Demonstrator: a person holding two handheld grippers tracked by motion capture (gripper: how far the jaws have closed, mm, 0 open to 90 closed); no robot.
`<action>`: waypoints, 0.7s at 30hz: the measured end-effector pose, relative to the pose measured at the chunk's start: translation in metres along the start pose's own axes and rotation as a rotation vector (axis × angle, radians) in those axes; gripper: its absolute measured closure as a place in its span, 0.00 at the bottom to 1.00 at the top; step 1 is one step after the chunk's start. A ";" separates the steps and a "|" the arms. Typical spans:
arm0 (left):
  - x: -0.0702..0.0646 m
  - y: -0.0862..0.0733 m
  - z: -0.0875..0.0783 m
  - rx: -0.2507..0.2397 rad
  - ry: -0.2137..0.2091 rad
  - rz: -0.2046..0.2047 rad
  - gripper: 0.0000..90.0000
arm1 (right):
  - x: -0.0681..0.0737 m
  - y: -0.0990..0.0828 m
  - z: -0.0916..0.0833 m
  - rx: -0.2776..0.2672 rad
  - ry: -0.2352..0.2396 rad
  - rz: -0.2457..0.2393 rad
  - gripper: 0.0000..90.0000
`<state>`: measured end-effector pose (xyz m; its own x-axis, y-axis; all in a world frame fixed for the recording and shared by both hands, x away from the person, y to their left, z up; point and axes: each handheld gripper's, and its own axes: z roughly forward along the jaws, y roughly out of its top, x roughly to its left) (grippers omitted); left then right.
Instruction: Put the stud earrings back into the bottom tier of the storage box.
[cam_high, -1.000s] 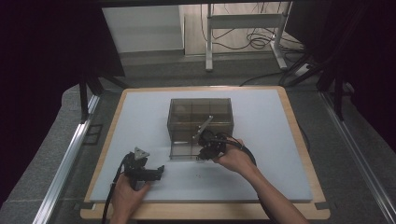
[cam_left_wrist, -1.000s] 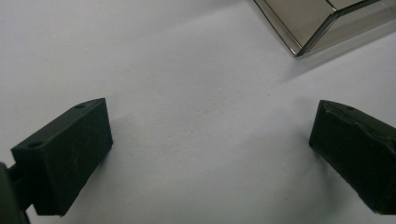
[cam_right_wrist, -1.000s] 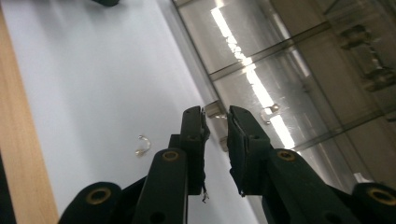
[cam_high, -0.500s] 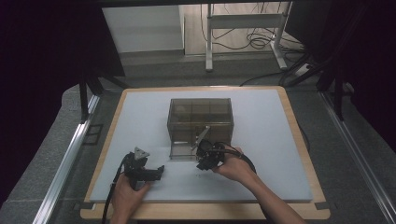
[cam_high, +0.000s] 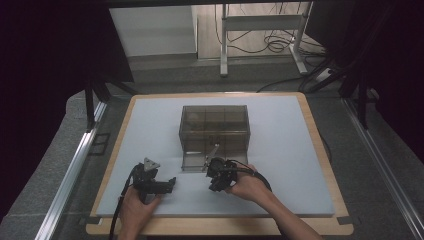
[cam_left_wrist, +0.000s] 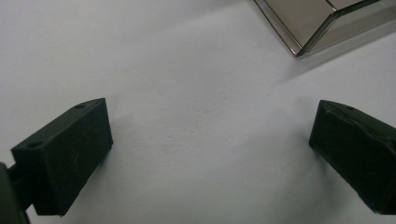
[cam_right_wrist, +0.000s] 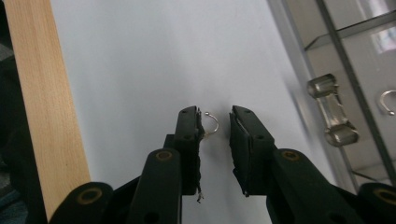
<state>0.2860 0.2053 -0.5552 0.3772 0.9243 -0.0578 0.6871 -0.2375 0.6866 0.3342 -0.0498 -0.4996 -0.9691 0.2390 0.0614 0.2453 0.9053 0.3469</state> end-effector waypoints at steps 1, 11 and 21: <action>0.000 0.000 0.000 0.000 0.000 0.000 0.00 | 0.001 0.000 0.001 0.003 0.000 -0.001 0.78; 0.000 0.000 0.000 0.000 0.000 0.000 0.00 | 0.005 0.009 0.008 0.070 -0.043 -0.038 0.83; 0.000 0.000 0.000 -0.001 -0.001 0.003 0.00 | 0.000 0.015 0.009 0.120 -0.023 -0.017 0.94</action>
<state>0.2861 0.2055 -0.5552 0.3796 0.9234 -0.0561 0.6856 -0.2401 0.6873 0.3387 -0.0326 -0.5029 -0.9726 0.2300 0.0350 0.2317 0.9445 0.2330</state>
